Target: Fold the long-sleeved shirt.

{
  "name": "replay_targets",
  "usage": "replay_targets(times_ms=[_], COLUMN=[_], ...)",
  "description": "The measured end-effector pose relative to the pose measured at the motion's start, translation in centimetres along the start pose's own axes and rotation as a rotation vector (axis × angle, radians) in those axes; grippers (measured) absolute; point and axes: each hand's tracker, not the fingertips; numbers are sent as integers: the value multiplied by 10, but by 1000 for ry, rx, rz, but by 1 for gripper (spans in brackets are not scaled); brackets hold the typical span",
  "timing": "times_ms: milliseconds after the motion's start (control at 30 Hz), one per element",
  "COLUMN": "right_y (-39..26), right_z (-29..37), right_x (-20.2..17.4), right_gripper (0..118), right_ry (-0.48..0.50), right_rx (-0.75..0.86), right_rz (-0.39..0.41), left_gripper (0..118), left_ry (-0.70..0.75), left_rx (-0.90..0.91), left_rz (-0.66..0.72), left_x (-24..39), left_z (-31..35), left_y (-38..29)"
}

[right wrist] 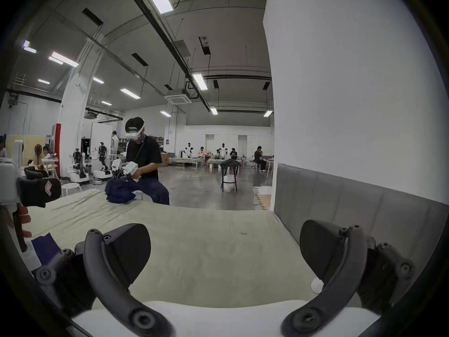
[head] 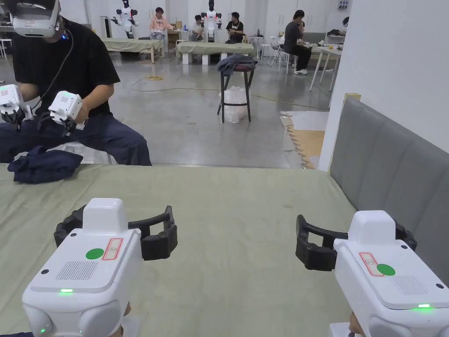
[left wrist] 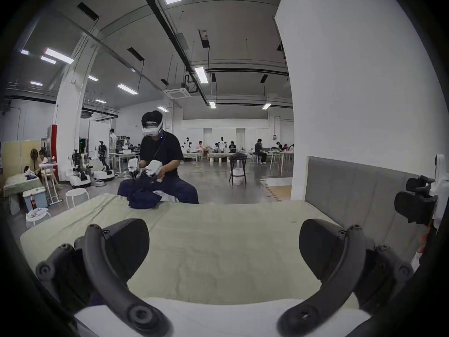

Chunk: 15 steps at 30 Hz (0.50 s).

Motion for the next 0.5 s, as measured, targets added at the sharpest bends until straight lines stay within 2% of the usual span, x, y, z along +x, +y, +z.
replay_targets(times_ms=[200, 367, 500], right_y=[-3, -4, -5], right_z=[-3, -1, -3], right_x=[5, 3, 4], right_gripper=[118, 118, 118], right_ry=[3, -2, 6], right_rx=[-10, -6, 0], right_rz=[-11, 15, 3], left_gripper=[111, 111, 111], left_ry=[32, 27, 4], left_rx=[13, 18, 28], left_rz=[9, 14, 22], left_x=[-4, -6, -7], left_z=[0, 1, 1], left_y=[-1, 0, 0])
